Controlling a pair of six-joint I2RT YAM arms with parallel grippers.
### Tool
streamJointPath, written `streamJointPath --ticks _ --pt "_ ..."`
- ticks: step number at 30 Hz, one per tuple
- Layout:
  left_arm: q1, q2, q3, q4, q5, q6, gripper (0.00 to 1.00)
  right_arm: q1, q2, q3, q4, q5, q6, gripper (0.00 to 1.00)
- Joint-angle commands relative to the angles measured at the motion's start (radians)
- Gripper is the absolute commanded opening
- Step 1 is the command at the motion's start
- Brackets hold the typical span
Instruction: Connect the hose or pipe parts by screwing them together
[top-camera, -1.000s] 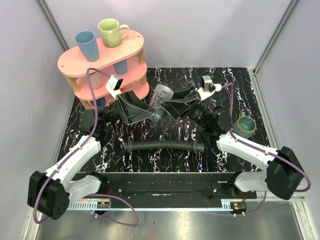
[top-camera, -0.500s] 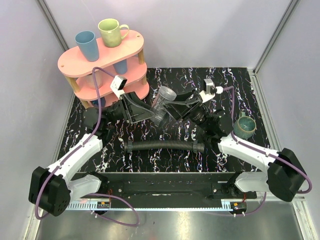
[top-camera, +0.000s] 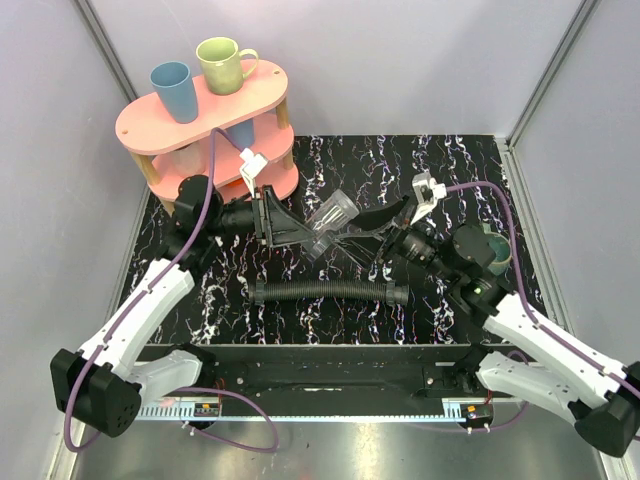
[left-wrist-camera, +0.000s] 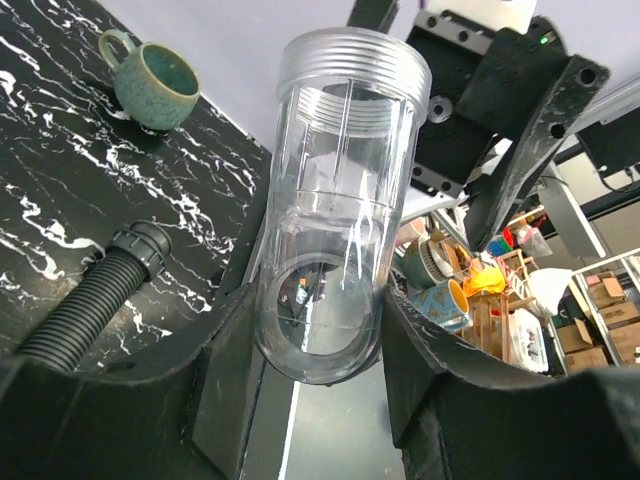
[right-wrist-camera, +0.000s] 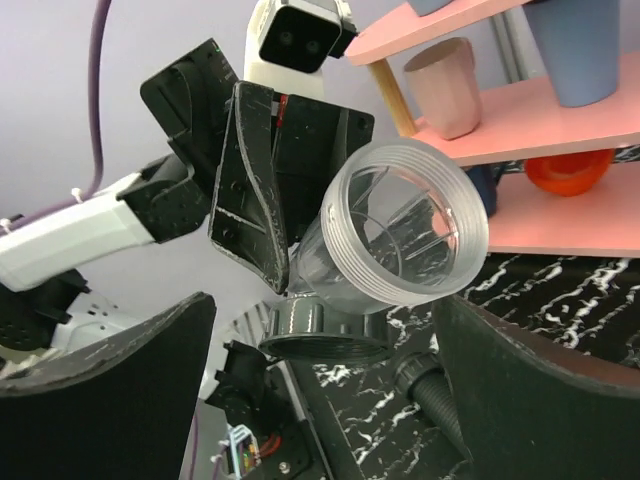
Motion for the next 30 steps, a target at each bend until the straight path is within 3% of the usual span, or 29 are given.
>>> streamJointPath --ticks 1,5,8,11,17,23,30 --pt "0.008 -0.009 0.067 -0.186 0.07 0.177 0.0 -0.002 -0.076 0.087 -0.286 0.037 -0.156 1.0" --pt "0.008 0.0 0.071 -0.197 0.127 0.177 0.0 -0.002 -0.058 0.182 -0.477 0.035 -0.202 1.0" --pt "0.008 -0.009 0.08 -0.275 0.111 0.221 0.0 -0.002 0.0 0.325 -0.689 0.081 -0.243 1.0" --pt "0.008 -0.02 0.094 -0.361 0.06 0.31 0.0 -0.005 0.033 0.431 -0.781 0.135 -0.259 1.0" --pt "0.008 -0.014 0.094 -0.375 0.083 0.341 0.0 -0.031 0.157 0.613 -0.933 -0.073 -0.312 1.0" --pt "0.008 -0.005 0.1 -0.402 0.118 0.378 0.0 -0.104 0.247 0.62 -0.947 -0.389 -0.271 1.0" --pt "0.008 0.02 0.102 -0.398 0.138 0.383 0.0 -0.113 0.304 0.572 -0.915 -0.486 -0.285 1.0"
